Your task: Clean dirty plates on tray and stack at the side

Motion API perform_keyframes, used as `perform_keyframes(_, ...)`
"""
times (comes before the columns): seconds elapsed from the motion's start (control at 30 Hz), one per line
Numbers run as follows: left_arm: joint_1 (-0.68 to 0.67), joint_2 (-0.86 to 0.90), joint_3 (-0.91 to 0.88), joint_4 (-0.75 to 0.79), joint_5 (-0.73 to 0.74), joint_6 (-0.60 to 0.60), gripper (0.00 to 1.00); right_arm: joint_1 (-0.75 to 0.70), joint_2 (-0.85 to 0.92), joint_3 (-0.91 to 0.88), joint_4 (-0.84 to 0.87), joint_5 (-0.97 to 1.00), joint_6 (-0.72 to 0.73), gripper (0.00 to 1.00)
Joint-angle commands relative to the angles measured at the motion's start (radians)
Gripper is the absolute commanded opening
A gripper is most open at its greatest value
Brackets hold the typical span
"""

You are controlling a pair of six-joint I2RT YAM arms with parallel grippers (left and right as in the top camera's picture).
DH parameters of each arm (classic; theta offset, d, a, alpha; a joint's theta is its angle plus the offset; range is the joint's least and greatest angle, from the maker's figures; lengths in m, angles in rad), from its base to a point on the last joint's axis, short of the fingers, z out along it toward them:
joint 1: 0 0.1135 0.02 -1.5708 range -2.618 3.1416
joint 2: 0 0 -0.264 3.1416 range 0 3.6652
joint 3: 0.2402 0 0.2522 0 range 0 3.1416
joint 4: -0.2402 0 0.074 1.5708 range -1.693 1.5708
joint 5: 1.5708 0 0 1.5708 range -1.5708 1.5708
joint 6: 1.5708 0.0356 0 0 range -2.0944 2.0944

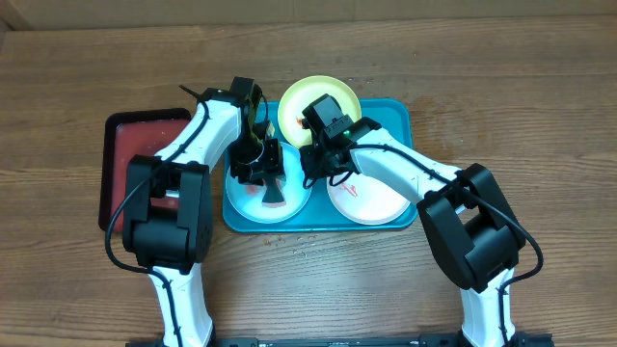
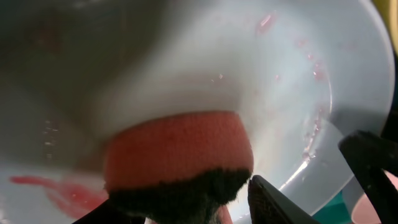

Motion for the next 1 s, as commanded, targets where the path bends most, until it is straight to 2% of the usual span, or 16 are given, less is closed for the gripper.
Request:
perform_keyframes(0.0, -0.010, 0.014, -0.006, -0.005, 0.043, 0.040, 0.50, 0.005, -0.003, -0.006, 0.007, 0.011, 0.000, 0.24)
perform_keyframes(0.27, -0.008, 0.014, -0.006, -0.027, -0.011, 0.039, 0.37, 0.005, -0.003, -0.006, 0.006, 0.022, 0.000, 0.24)
perform_keyframes(0.4, -0.008, 0.014, -0.006, -0.039, -0.061, 0.037, 0.18, 0.005, -0.003, -0.006, 0.006, 0.022, 0.000, 0.24)
perform_keyframes(0.5, -0.005, 0.014, -0.002, -0.049, -0.104, 0.017, 0.13, 0.005, -0.003, -0.006, 0.007, 0.024, 0.000, 0.24)
perform_keyframes(0.53, -0.004, 0.014, 0.001, -0.055, -0.123, 0.011, 0.04, 0.005, -0.003, -0.006, 0.006, 0.027, 0.000, 0.24)
perform_keyframes(0.77, -0.002, 0.014, 0.056, -0.121, -0.413, -0.073, 0.04, 0.005, -0.003, -0.006, 0.003, 0.036, 0.000, 0.24)
perform_keyframes(0.97, -0.002, 0.014, 0.147, -0.178, -0.483, -0.073, 0.04, 0.005, -0.003, -0.006, 0.004, 0.036, 0.000, 0.24)
